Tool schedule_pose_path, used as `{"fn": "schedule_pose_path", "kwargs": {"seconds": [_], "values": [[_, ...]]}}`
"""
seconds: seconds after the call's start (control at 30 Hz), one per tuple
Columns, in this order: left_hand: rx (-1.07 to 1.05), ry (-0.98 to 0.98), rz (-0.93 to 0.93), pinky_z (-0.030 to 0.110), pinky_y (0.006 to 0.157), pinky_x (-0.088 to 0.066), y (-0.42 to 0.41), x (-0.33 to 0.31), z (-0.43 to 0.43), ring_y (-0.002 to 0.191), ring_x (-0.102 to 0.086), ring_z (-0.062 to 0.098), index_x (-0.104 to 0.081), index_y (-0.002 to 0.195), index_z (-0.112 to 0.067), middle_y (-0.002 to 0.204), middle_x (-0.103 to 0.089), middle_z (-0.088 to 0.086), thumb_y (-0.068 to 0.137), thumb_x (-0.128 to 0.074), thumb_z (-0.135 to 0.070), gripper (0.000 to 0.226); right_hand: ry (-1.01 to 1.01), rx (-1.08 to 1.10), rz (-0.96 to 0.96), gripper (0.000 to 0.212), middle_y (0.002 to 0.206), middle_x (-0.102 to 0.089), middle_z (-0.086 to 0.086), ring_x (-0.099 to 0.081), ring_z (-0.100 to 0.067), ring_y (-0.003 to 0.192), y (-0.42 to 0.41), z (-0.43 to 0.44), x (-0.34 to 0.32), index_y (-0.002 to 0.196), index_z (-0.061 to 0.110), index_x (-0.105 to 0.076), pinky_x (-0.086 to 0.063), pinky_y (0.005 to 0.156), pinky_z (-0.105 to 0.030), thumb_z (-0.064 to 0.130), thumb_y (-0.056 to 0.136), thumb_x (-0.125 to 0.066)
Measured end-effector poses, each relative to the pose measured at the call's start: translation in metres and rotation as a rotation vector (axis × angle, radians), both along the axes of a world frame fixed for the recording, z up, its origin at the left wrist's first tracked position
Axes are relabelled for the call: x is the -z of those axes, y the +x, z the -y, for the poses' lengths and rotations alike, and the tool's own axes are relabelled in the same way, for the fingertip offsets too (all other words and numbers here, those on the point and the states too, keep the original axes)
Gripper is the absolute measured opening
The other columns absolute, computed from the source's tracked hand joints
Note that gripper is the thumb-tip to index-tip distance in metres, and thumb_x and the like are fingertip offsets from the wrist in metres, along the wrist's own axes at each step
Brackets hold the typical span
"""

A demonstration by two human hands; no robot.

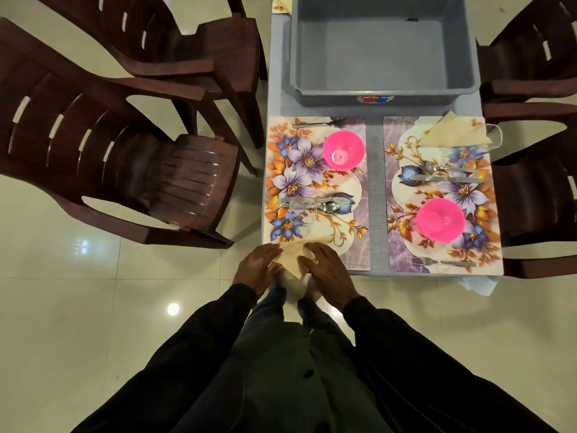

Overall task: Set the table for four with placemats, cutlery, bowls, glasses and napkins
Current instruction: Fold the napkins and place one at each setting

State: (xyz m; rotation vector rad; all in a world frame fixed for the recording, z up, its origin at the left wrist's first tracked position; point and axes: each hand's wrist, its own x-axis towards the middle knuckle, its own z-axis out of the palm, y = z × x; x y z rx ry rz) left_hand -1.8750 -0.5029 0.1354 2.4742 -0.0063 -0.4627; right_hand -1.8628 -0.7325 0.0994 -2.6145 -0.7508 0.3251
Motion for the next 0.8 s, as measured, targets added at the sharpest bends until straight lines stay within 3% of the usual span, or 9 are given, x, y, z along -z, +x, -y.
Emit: {"fn": "schedule_pose_path", "kwargs": {"seconds": [0.23,0.47,0.63,0.8], "values": [[0.069,0.028,0.053,0.051,0.104,-0.051,0.002,-0.003,0.005,0.127,-0.06,0.033,-0.068,0.13,-0.016,0.138,-0.063,0.01,0.087,-0.079,-0.017,0.044,-0.034,0.07,0.015,0.057,0.14,-0.057,-0.019,-0.053,-0.04,0.132,0.007,0.003,-0.006,0.127,0.014,-0.067,-0.046,0.107,-0.048,0.006,0.074,-0.087],[0.115,0.051,-0.035,0.051,0.115,-0.041,0.0,-0.006,0.011,0.143,-0.043,0.03,-0.058,0.141,-0.017,0.152,-0.051,0.006,0.093,-0.071,-0.019,0.049,-0.089,0.105,-0.055,0.066,0.142,-0.056,-0.02,-0.051,-0.04,0.134,0.01,0.004,-0.006,0.129,0.015,-0.066,-0.042,0.109,-0.047,0.011,0.069,-0.092],[0.166,0.074,-0.086,0.041,0.122,-0.026,0.002,-0.009,0.018,0.153,-0.024,0.022,-0.045,0.151,-0.02,0.162,-0.035,0.001,0.101,-0.06,-0.025,0.053,-0.085,0.121,-0.081,0.068,0.148,-0.05,-0.018,-0.044,-0.039,0.139,0.008,0.013,-0.005,0.135,0.016,-0.06,-0.038,0.112,-0.046,0.017,0.073,-0.09],[0.169,0.086,-0.13,0.038,0.123,-0.022,0.002,-0.014,0.018,0.155,-0.018,0.019,-0.035,0.156,-0.021,0.166,-0.026,0.0,0.102,-0.058,-0.029,0.059,-0.07,0.137,-0.025,0.061,0.146,-0.052,-0.02,-0.046,-0.039,0.137,0.008,0.016,-0.006,0.135,0.009,-0.06,-0.038,0.113,-0.048,0.015,0.079,-0.086]]}}
